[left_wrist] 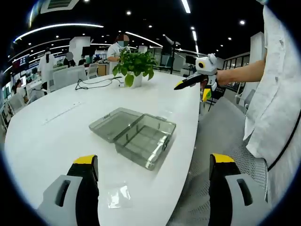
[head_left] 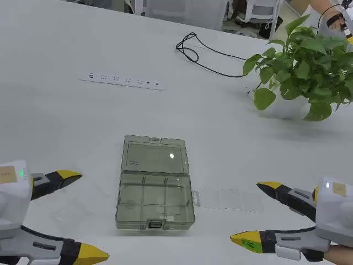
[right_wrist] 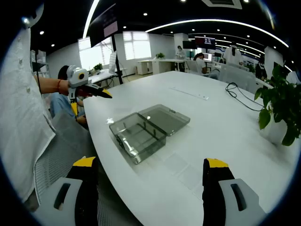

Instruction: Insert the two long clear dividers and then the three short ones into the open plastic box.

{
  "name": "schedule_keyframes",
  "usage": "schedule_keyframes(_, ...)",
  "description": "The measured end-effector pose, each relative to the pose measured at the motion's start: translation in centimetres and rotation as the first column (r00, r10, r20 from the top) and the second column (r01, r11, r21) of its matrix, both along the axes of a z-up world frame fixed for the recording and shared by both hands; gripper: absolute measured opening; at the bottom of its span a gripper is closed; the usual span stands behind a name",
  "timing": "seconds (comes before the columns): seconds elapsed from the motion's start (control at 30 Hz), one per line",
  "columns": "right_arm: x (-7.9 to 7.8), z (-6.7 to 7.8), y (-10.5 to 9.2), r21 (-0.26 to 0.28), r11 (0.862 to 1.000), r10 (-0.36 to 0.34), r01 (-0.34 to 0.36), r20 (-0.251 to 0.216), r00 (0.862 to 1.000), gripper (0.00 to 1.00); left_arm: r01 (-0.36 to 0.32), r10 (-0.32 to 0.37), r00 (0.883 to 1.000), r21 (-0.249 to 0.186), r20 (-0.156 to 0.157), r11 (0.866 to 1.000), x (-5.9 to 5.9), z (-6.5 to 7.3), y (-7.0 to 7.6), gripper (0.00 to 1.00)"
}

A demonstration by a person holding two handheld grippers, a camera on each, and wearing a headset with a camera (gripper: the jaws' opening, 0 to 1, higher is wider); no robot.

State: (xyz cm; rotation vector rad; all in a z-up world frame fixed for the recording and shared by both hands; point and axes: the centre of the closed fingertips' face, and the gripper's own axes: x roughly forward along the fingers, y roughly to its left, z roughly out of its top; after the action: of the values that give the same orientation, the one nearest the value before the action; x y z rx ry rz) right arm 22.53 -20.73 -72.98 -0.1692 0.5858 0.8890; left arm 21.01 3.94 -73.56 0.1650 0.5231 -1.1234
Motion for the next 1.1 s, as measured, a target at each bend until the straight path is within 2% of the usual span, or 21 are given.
schedule_keyframes(1.1, -0.04, 0.03, 0.13, -0.001, 1.0, -0.001, 0.001, 0.003, 1.0, 0.91, 0.009, -0.009, 1.0, -0.004, -0.013, 1.0, -0.4, -0.18, -0.31, 1.0)
